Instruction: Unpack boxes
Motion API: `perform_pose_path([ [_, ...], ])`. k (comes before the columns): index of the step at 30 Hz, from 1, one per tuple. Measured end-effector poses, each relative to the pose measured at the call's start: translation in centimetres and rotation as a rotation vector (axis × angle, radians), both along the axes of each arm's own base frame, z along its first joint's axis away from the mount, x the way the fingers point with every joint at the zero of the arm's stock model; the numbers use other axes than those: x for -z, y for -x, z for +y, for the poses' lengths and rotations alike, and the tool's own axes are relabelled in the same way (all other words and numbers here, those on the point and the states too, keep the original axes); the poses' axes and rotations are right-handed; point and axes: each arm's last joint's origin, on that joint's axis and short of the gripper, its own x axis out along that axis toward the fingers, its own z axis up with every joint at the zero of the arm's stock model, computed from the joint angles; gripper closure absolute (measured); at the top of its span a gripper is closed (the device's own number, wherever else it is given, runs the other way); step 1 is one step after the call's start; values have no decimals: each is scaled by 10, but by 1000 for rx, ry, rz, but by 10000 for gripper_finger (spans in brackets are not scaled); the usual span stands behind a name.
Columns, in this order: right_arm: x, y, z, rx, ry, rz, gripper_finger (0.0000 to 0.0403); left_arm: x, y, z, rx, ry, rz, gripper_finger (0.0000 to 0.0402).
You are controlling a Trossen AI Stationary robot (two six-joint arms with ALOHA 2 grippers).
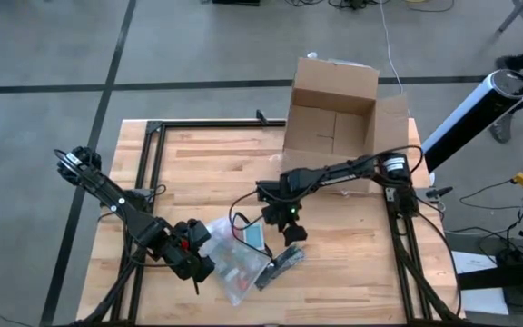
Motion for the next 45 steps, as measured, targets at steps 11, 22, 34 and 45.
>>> perform_pose_path([
  [11, -36, 61, -18, 182, -13, -151, 151, 0, 0, 0, 2, -1, 0, 48],
  [22, 20, 100, 28, 184, -11, -346, 178, 0, 0, 0, -17, 11, 5, 48],
  [34, 54, 89, 50, 23, 116, -415, 156, -3, 3, 1, -1, 55, 26, 48],
  [45, 52, 83, 70, -44, 113, -438, 57, -3, 4, -1, 67, 76, 59, 48],
])
